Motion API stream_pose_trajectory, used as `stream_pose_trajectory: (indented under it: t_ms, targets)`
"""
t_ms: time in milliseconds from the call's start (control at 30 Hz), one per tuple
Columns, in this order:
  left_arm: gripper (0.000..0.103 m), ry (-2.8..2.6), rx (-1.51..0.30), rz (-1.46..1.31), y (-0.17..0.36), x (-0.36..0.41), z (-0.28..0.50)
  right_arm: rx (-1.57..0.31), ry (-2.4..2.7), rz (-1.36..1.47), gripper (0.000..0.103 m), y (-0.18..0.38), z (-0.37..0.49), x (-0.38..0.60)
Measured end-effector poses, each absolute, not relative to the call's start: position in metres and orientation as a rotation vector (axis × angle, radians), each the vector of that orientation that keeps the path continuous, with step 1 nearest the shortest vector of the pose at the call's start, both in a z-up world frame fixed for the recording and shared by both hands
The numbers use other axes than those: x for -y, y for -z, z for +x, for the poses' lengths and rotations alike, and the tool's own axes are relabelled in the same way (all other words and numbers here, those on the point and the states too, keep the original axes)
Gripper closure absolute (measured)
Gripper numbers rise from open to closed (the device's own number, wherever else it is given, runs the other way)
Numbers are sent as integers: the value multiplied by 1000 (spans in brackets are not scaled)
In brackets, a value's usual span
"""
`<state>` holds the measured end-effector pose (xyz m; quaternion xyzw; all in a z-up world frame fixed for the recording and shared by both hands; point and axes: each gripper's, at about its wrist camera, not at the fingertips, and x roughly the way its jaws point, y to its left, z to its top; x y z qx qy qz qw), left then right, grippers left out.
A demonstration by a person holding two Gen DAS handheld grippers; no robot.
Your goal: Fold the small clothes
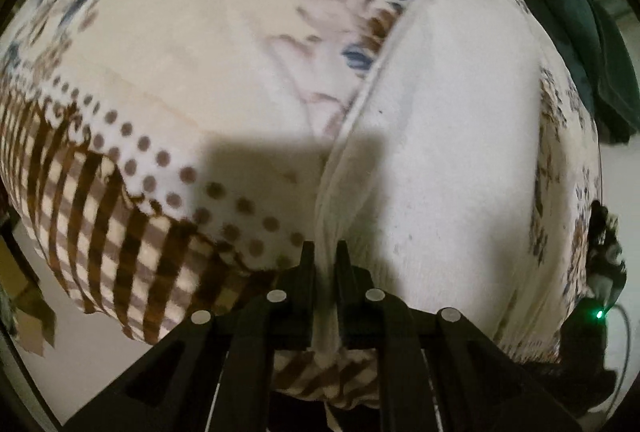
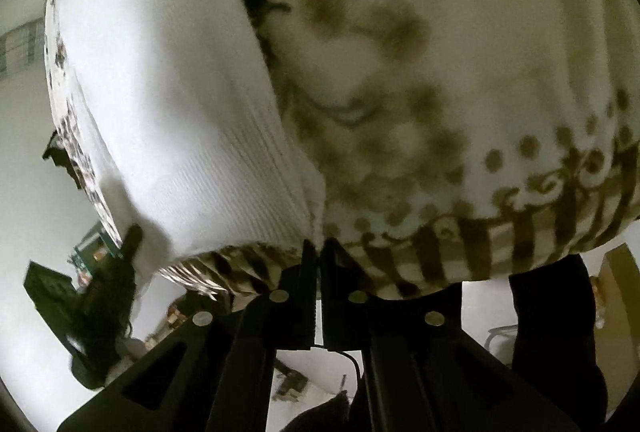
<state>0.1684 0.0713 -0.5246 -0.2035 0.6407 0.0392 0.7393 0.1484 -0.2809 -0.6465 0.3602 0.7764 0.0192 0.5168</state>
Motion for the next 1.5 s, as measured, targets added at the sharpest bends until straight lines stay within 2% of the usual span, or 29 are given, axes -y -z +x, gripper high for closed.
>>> stream_pose_trajectory:
  t_ms: [100, 200, 267, 300, 333, 367, 433, 533, 700, 733, 767, 800, 833, 867, 900, 1100, 1200, 1300, 1367, 1400, 1433, 1467, 1500]
  targets:
    - [95, -91, -1462, -487, 551, -77, 173, -1872, -48, 846, 102, 670, 160, 273]
    - [92, -48, -1457, -498, 547, -72, 181, -1932, -148, 873, 101, 685, 172, 264]
    - [79, -21, -1456, -500, 541, -72, 182, -1946, -191, 877, 98, 682, 180, 269]
    - [69, -13, -1453, -508, 539, -73, 183, -1950, -210, 873, 95, 680, 183, 272]
    - [62, -11, -1450, -517, 537, -76, 183, -1962, -221, 863, 82, 677, 185, 277]
    - [60, -12, -1449, -525, 537, -77, 181, -1962, -217, 873, 64, 673, 187, 283]
    - [60, -13, -1451, -546, 539, -79, 179, -1896, -194, 956, 52, 663, 189, 299]
    - [60, -24, -1455, -555, 540, -87, 177, -1826, -148, 1060, 46, 663, 191, 308]
    - [60, -25, -1472, -552, 548, -93, 174, -1789, -110, 1171, 46, 675, 190, 308]
    - [60, -22, -1476, -544, 548, -93, 173, -1771, -102, 1181, 66, 677, 184, 300]
    - [60, -18, -1474, -534, 548, -92, 174, -1761, -99, 1185, 97, 676, 180, 297]
    - [61, -15, -1469, -516, 547, -90, 175, -1773, -103, 1175, 98, 674, 175, 294]
    - [63, -14, -1460, -496, 545, -87, 176, -1770, -95, 1149, 98, 671, 173, 289]
    - [72, -19, -1442, -463, 540, -84, 176, -1773, -100, 1115, 99, 662, 170, 282]
    - [99, -20, -1434, -437, 538, -80, 177, -1787, -120, 1066, 99, 653, 168, 273]
    - [99, -72, -1369, -471, 514, -94, 170, -1890, -117, 965, 100, 634, 156, 257]
    - [99, -102, -1447, -486, 544, -107, 169, -1919, -99, 904, 100, 645, 157, 245]
    - [95, -69, -1512, -509, 551, -111, 182, -1930, -111, 835, 99, 658, 174, 234]
    - [90, -56, -1531, -488, 543, -111, 190, -1976, -131, 818, 90, 664, 185, 230]
    - [80, -54, -1531, -473, 535, -112, 196, -2002, -148, 835, 89, 666, 190, 229]
    - [69, -49, -1515, -456, 526, -112, 204, -2017, -159, 857, 83, 667, 193, 233]
    - [64, -39, -1492, -447, 519, -112, 213, -2026, -160, 878, 68, 664, 198, 238]
    - [54, -21, -1450, -445, 508, -112, 231, -2016, -157, 891, 59, 660, 205, 245]
